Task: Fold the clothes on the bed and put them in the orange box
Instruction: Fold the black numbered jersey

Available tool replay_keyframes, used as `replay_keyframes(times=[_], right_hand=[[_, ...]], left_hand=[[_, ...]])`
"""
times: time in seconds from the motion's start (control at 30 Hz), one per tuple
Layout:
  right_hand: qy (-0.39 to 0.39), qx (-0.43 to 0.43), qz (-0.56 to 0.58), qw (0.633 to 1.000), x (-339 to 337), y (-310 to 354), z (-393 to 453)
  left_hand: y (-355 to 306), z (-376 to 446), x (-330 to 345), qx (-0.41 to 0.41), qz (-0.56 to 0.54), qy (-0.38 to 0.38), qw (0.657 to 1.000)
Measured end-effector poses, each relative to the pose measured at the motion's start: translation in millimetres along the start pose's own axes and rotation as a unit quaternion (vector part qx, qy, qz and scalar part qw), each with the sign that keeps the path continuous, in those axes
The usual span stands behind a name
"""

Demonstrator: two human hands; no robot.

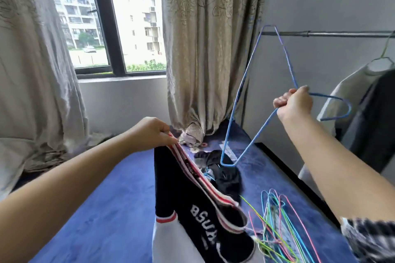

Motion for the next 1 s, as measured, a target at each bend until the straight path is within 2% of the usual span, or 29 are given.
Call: replay_keyframes(times=[0.07,0.13,0.27,0.33,0.47,0.53,0.6,0.67,0.7,0.8,0.83,0.87,0.9,1.0], right_hand=[[-0.022,-0.034,-0.036,0.999,-10.0,10.1,4.4],[-0.039,-0.057,-0.136,0.988,-31.0,13.1,16.0],[-0.039,-0.104,-0.368,0.923,-90.6,0.3,47.6],[-0.040,-0.085,-0.423,0.901,-131.2,-17.4,62.0],[-0.058,-0.021,-0.461,0.885,-208.9,-47.5,80.3],[-0.053,-0.054,-0.562,0.823,-232.4,-49.5,85.2],[-0.035,-0.097,-0.673,0.733,-245.5,-49.5,86.2],[0.026,-0.082,-0.740,0.667,-259.2,-63.6,89.4],[0.075,-0.048,-0.780,0.619,-266.5,-77.5,90.1],[0.205,0.110,-0.887,0.399,-301.0,-125.2,81.6],[0.241,0.157,-0.895,0.341,-308.0,-140.6,69.5],[0.277,0.190,-0.889,0.312,-307.7,-154.0,54.1],[0.317,0.213,-0.873,0.303,-299.4,-171.7,35.5],[0.438,0.245,-0.780,0.372,-258.2,-221.5,-40.1]], left_hand=[[-12.5,2.8,17.4,0.007,0.062,0.041,0.997],[-22.4,4.4,35.3,0.020,0.102,0.077,0.992],[-26.5,5.9,60.1,0.028,0.154,0.102,0.982],[-22.0,10.5,72.2,0.017,0.165,0.103,0.981],[-9.4,15.1,86.0,-0.004,0.149,0.094,0.984],[-1.1,16.2,97.0,-0.012,0.147,0.103,0.984],[3.1,15.4,107.7,-0.012,0.146,0.115,0.983],[4.6,13.6,112.8,-0.012,0.133,0.111,0.985],[4.9,12.9,113.3,-0.012,0.122,0.104,0.987],[9.5,8.8,108.4,-0.040,0.068,0.086,0.993],[14.7,5.9,106.8,-0.057,0.043,0.082,0.994],[18.1,5.0,104.7,-0.068,0.020,0.078,0.994],[24.3,2.1,102.4,-0.083,0.001,0.071,0.994],[37.4,-2.2,96.2,-0.133,-0.089,0.051,0.986]])
Point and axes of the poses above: each hand's wrist, its own z-axis towards the middle knuckle, its own x-axis out of the palm, y = z × x, the point moved 8 cm from there along z, towards the middle knuckle, and after that the axes turned 7 degrees about z, right-handed, at the moved point
